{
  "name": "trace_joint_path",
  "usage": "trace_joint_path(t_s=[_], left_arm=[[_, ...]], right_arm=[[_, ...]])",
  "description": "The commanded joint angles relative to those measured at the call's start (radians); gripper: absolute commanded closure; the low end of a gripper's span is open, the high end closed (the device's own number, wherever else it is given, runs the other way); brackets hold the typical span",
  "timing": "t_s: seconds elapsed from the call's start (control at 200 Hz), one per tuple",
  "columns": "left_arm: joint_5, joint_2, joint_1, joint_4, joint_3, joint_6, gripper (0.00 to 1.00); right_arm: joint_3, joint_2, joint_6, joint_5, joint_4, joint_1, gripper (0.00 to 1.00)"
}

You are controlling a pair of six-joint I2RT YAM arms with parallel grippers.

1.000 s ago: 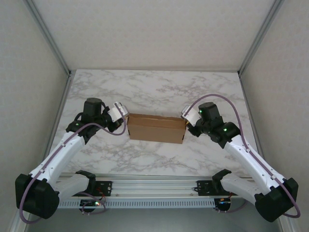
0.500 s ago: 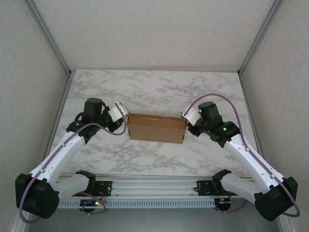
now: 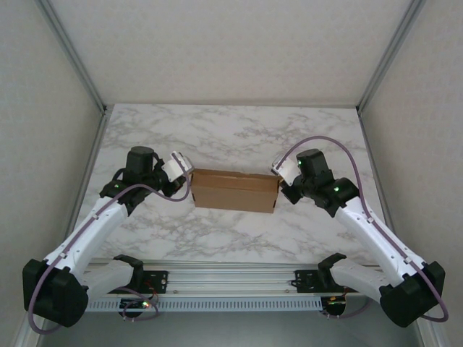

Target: Fold the paper box

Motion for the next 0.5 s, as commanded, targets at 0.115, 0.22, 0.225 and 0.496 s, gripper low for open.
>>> trace_joint_path(t_s=[0.115, 0.22, 0.225, 0.496], left_arm=[[0.000, -0.050, -0.055, 0.040, -0.012, -0.123, 1.00], [-0.005, -0.068, -0.070, 0.050, -0.027, -0.184, 1.00], [-0.005, -0.068, -0.071, 0.050, -0.027, -0.188, 1.00], [0.027, -0.006, -0.116, 0.083, -0.015, -0.404, 1.00]], right_arm=[[0.100, 0.047, 0.112, -0.113, -0.019, 0.001, 1.00], [0.128, 0.072, 0.158, -0.139, -0.020, 0.000, 1.00], [0.129, 0.072, 0.161, -0.140, -0.021, 0.000, 1.00], [0.199, 0.167, 0.291, -0.129, -0.047, 0.000, 1.00]])
